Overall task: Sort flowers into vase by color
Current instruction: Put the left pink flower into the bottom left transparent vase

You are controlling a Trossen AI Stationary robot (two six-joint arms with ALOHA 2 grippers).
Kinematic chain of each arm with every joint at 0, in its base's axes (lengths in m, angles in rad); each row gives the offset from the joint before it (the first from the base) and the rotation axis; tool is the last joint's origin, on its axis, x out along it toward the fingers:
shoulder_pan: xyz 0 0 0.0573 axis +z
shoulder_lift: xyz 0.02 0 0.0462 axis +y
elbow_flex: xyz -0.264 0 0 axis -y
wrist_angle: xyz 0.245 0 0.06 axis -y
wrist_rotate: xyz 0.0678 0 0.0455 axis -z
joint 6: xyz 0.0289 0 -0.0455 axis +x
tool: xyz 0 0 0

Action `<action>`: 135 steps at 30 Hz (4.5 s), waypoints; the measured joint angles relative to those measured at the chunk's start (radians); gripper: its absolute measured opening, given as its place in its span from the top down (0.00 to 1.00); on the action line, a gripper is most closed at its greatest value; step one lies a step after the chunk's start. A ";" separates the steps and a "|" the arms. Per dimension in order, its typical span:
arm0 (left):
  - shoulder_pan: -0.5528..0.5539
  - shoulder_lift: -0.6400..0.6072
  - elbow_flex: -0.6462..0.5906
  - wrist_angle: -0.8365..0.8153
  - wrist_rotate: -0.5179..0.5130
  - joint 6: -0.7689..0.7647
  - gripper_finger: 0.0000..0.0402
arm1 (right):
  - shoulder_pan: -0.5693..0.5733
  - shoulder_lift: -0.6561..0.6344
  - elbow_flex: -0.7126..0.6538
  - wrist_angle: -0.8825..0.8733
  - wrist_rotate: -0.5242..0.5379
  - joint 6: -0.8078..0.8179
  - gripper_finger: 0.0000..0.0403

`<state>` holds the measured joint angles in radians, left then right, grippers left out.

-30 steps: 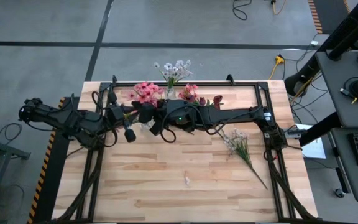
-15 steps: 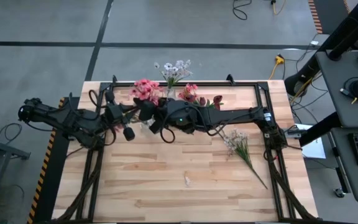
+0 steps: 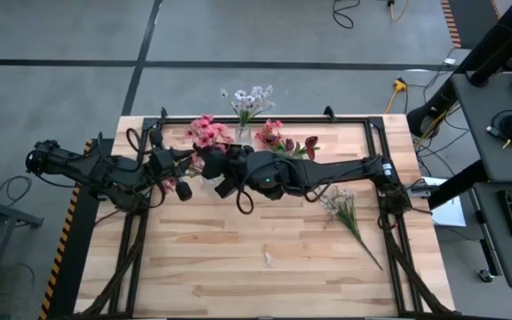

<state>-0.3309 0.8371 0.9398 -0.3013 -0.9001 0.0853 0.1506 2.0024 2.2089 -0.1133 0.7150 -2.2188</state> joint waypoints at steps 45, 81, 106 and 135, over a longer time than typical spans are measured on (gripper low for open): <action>0.000 0.005 -0.004 -0.129 0.001 -0.132 1.00 | 0.183 -0.110 -0.002 0.031 0.412 0.895 0.20; 0.000 -0.003 -0.005 -0.126 0.002 -0.149 1.00 | -0.216 -0.183 -0.475 0.088 -0.660 2.112 0.41; -0.001 -0.009 0.023 -0.108 0.001 -0.149 0.82 | -0.233 -0.139 -0.463 0.171 -0.666 2.069 0.85; -0.130 -0.008 0.245 -0.390 0.002 -0.192 0.61 | -0.241 -0.138 -0.465 0.144 -0.659 2.128 0.97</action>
<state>-0.4614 0.8288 1.1843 -0.6913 -0.8977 -0.1066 -0.0901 1.8642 1.7443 0.0310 0.0561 -0.0912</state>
